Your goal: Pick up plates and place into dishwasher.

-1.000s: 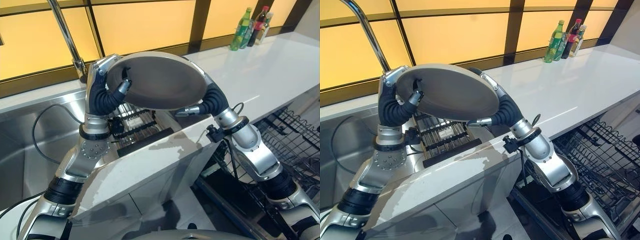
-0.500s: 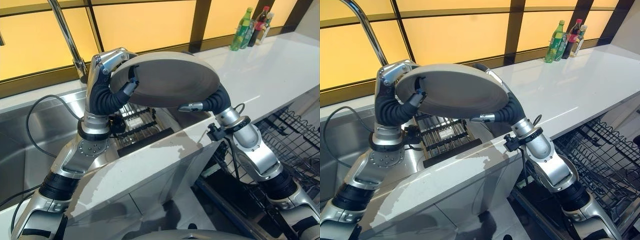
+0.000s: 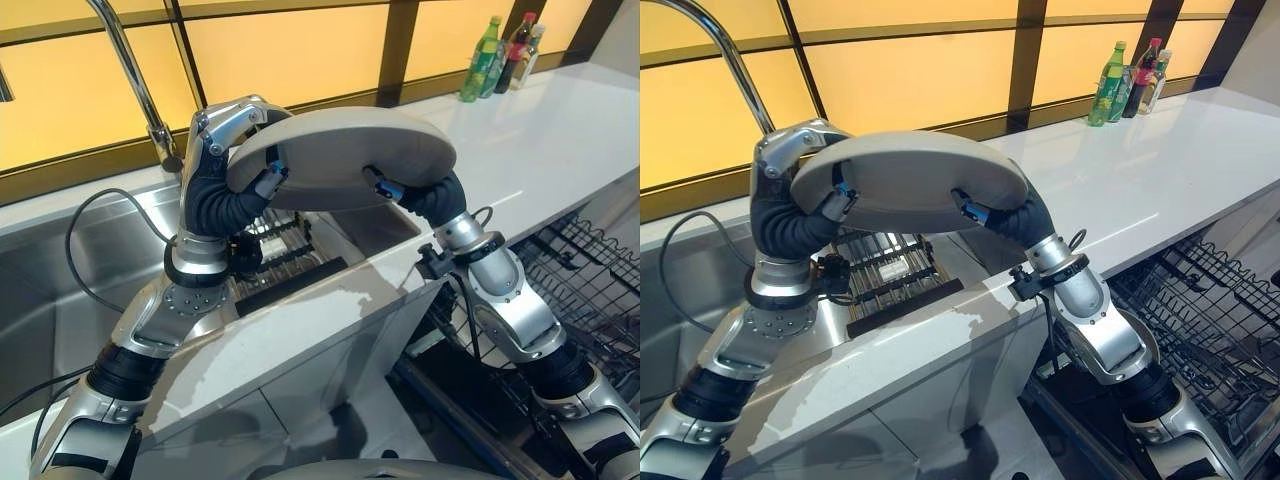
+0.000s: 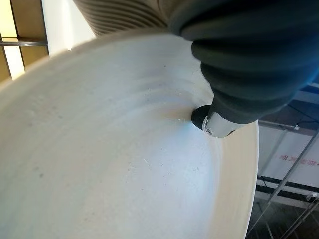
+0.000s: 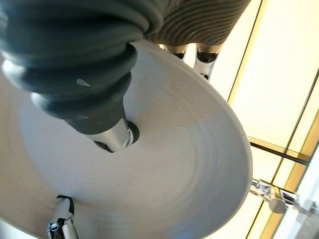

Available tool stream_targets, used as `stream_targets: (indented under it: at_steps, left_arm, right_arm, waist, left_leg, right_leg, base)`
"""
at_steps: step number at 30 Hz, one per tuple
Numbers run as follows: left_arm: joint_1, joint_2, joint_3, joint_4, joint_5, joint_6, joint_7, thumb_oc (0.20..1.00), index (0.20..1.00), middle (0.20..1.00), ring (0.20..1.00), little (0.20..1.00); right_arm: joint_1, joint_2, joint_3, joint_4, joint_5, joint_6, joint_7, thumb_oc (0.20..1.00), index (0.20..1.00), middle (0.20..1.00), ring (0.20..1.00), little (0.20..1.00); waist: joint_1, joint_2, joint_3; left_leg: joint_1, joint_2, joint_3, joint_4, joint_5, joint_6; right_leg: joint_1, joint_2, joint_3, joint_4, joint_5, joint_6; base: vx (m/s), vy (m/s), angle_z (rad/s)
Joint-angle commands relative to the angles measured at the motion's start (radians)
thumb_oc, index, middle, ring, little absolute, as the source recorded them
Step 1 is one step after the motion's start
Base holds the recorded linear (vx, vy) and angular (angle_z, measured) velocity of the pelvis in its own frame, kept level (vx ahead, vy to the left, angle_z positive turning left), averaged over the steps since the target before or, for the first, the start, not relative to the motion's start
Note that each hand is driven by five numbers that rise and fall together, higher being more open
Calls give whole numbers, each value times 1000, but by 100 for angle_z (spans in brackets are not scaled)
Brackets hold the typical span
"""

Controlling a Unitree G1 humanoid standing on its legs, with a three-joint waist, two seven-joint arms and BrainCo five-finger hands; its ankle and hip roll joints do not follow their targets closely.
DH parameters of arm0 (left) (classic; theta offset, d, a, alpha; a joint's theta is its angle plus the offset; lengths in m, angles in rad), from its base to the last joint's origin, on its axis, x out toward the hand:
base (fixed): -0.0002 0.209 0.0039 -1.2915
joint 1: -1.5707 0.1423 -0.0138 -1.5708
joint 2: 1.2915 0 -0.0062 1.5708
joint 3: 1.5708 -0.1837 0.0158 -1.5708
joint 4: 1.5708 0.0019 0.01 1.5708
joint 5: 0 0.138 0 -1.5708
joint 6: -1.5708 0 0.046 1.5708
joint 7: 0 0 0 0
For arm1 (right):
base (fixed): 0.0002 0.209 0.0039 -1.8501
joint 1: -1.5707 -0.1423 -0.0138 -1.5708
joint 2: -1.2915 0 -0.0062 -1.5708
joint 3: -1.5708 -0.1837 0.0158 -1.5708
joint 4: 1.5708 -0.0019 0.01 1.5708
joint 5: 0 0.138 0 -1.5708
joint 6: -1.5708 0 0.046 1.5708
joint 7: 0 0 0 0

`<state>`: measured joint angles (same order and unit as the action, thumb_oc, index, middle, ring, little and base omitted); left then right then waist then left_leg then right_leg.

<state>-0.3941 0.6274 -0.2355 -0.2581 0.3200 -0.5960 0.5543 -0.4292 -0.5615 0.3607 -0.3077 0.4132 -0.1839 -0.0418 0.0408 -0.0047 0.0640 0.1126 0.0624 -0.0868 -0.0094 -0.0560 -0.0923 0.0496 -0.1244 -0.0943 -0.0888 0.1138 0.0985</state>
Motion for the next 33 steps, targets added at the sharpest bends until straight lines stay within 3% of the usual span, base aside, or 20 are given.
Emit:
stream_targets:
  at_steps: [1,8,10,11,12,13,15,22,33]
  left_arm:
    - [-55,3,-79,-10,-30,-24,-44,200,200,200,200,200]
    - [-7,-19,-43,4,-106,4,-66,200,200,200,200,200]
    - [13,-33,-15,20,-158,50,-75,200,200,200,200,200]
    - [21,-35,-7,25,-178,59,-72,282,282,282,282,282]
    - [33,-39,10,30,-209,79,-84,812,812,812,812,812]
    - [44,-50,25,44,-229,115,-108,1000,1000,1000,1000,1000]
    - [61,-53,50,55,-286,128,-96,1000,1000,1000,1000,1000]
    - [97,-60,175,57,-293,181,-29,1000,1000,1000,1000,1000]
    - [156,-32,341,86,-284,187,50,1000,1000,1000,1000,1000]
  right_arm:
    - [-40,53,-68,-100,30,-98,-23,200,200,200,200,200]
    - [-7,44,-107,-93,-8,-111,-46,200,200,200,200,200]
    - [9,41,-129,-88,-31,-106,-65,200,200,200,200,200]
    - [16,38,-135,-88,-44,-101,-68,200,200,200,200,200]
    - [24,31,-147,-87,-52,-97,-75,200,200,200,200,200]
    - [32,28,-160,-83,-63,-93,-76,200,200,200,200,200]
    - [51,13,-188,-86,-64,-89,-76,200,200,200,200,200]
    - [114,-12,-278,-61,-76,-58,-104,200,200,200,200,200]
    - [227,-47,-400,-14,-141,-48,-141,200,200,200,200,200]
  waist:
    - [-6,-9,-56]
    - [-20,-10,-53]
    - [-24,-12,-54]
    - [-25,-11,-54]
    - [-26,-12,-54]
    - [-28,-12,-54]
    - [-32,-12,-53]
    - [-48,-14,-53]
    - [-75,-11,-41]
  left_leg:
    - [-69,-34,15,4,2,44]
    - [-60,-30,30,14,-9,45]
    - [-57,-28,37,13,-9,45]
    - [-56,-27,39,12,-8,45]
    - [-54,-25,42,12,-8,44]
    - [-52,-25,44,11,-9,45]
    - [-52,-25,47,12,-9,46]
    - [-50,-31,57,28,-21,50]
    - [-44,-61,77,50,-46,86]
  right_leg:
    - [15,19,7,138,-183,11]
    - [15,22,29,138,-181,11]
    - [17,22,33,136,-179,12]
    - [18,21,34,135,-179,13]
    - [19,21,35,134,-178,13]
    - [20,20,36,133,-178,14]
    - [19,20,38,133,-177,14]
    - [11,13,48,146,-178,17]
    - [-27,-4,81,213,-184,32]
  base:
    - [-14,-8,-4]
    - [-15,-2,-7]
    - [-5,9,-14]
    - [-4,19,-9]
    - [-5,25,-6]
    - [-24,26,-6]
    - [-9,27,-6]
    - [21,38,-9]
    - [50,71,-11]
